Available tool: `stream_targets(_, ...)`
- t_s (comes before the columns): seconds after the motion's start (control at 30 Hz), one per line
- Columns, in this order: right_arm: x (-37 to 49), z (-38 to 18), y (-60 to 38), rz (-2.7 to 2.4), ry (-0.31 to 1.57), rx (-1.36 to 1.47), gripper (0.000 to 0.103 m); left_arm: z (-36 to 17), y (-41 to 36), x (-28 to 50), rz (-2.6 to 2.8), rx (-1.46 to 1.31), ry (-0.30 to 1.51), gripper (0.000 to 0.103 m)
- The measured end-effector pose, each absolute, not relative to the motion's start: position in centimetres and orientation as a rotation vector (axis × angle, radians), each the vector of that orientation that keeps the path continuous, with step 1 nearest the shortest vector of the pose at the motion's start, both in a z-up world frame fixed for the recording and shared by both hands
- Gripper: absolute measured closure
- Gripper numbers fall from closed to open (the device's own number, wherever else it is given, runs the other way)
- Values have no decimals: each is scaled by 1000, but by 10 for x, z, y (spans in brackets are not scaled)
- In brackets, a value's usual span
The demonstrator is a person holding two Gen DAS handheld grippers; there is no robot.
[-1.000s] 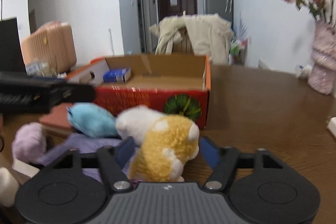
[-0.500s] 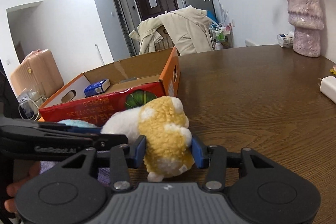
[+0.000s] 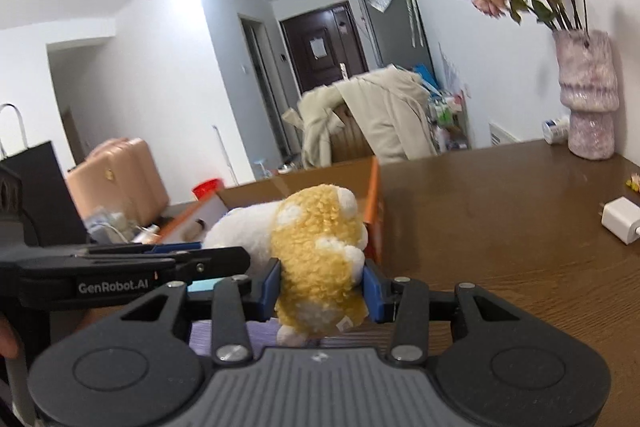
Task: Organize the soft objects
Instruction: 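Grasp the sheep plush with both grippers and lift it, then lower the sheep plush into the cardboard box and release it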
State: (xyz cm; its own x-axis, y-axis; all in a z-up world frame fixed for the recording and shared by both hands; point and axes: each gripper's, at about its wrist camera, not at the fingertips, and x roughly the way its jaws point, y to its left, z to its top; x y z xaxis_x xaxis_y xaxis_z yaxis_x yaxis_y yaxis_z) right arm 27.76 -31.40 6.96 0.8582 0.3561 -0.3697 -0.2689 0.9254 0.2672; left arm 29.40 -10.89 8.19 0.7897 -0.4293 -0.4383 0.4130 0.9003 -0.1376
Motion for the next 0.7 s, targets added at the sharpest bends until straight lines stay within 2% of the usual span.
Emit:
stream_targets(0.17,261,79,-297,351,422,210,61,91,-92,278,-439,-44,456,62)
stream_targets(0.3,272,92,-289,366,411,213,62,107,-79,294,-437,-36,435,61)
stream_targets(0.5,367,121,-283,395,424,235,62,127,-66,393,-419,-84,453,61)
stream_targets(0.7,493,112,-270,345,540,235,63,98,-64,519,-396,-133,597,61)
